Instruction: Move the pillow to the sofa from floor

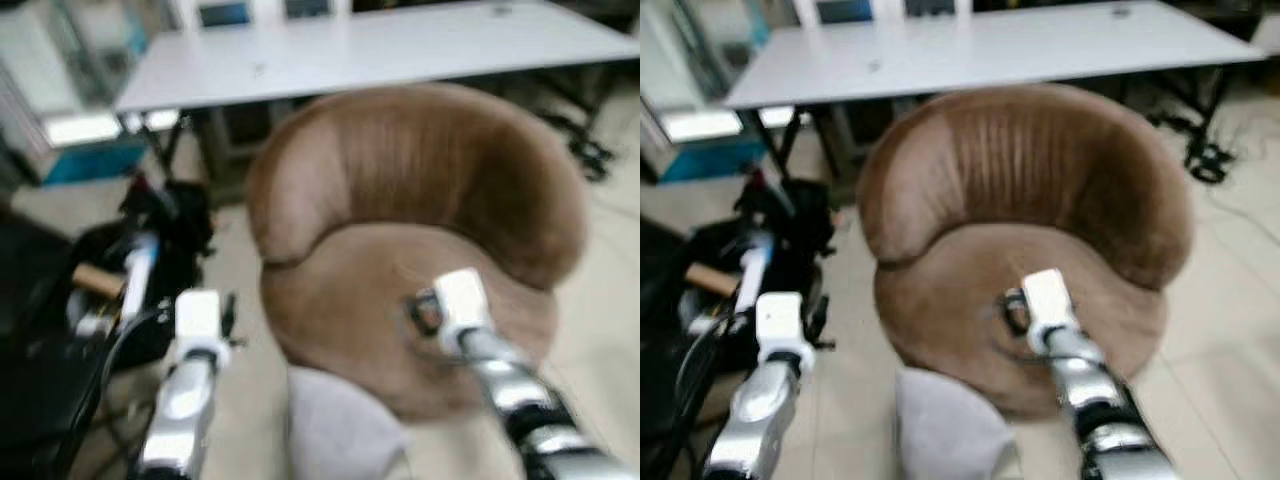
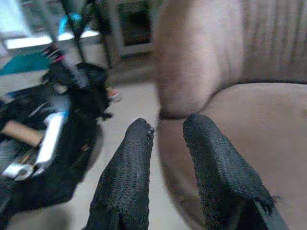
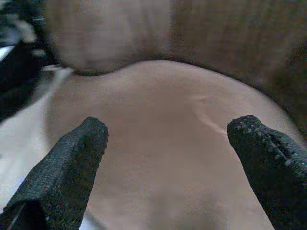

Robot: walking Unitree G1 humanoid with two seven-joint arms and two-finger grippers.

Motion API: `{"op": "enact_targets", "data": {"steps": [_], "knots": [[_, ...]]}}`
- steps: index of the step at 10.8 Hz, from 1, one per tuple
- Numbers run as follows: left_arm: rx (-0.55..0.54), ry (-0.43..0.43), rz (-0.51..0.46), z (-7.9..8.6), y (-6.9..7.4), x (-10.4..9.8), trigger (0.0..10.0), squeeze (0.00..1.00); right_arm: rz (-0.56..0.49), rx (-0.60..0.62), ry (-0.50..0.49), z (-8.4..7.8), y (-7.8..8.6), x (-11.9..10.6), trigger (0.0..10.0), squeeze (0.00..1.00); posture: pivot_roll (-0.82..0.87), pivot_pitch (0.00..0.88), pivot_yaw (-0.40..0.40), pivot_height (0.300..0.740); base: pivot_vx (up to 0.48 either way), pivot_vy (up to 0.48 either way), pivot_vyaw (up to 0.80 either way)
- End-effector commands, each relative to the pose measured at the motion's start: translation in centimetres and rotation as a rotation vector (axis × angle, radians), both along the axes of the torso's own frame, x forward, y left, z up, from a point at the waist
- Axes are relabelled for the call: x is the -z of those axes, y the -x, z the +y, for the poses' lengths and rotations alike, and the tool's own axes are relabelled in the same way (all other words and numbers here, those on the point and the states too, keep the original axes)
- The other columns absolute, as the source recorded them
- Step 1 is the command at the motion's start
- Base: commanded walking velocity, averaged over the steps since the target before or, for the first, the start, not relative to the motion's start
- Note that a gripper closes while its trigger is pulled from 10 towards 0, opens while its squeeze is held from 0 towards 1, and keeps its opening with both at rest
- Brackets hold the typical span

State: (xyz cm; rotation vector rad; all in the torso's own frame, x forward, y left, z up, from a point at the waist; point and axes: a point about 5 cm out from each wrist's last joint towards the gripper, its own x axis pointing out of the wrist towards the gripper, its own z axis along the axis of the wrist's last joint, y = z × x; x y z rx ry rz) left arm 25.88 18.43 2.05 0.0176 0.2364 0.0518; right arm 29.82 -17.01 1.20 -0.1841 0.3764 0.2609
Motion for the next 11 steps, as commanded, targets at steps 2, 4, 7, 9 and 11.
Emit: {"op": "enact_targets", "data": {"steps": [2, 4, 7, 9, 11], "knots": [[-0.009, -0.010, 0.010, 0.27, 0.11, 0.12, 10.0, 0.00, -0.026, -0.012, 0.007, -0.24, -0.22, -0.44, 10.0, 0.00, -0.13, 0.000, 0.086, 0.740, 0.000, 0.000, 0.00], [-0.007, -0.011, 0.014, 0.26, 0.14, 0.19, 10.0, 0.00, -0.022, -0.019, 0.010, -0.14, -0.20, -0.40, 10.0, 0.00, -0.13, 0.000, 0.086, 0.740, 0.000, 0.000, 0.00], [-0.002, -0.013, 0.016, 0.23, 0.13, 0.22, 10.0, 0.00, -0.032, -0.040, 0.010, 0.08, -0.20, -0.48, 10.0, 0.00, -0.13, 0.000, 0.087, 0.740, 0.000, 0.000, 0.00], [0.003, -0.020, 0.015, 0.26, -0.03, 0.11, 10.0, 0.00, -0.032, -0.044, 0.008, 0.22, -0.28, -0.52, 10.0, 0.00, -0.12, 0.000, 0.087, 0.740, 0.000, 0.000, 0.00], [0.003, -0.024, 0.012, 0.34, -0.17, 0.03, 10.0, 0.00, -0.042, -0.043, -0.005, 0.47, -0.47, -0.72, 10.0, 0.00, -0.12, 0.000, 0.089, 0.740, 0.000, 0.000, 0.00]]}}
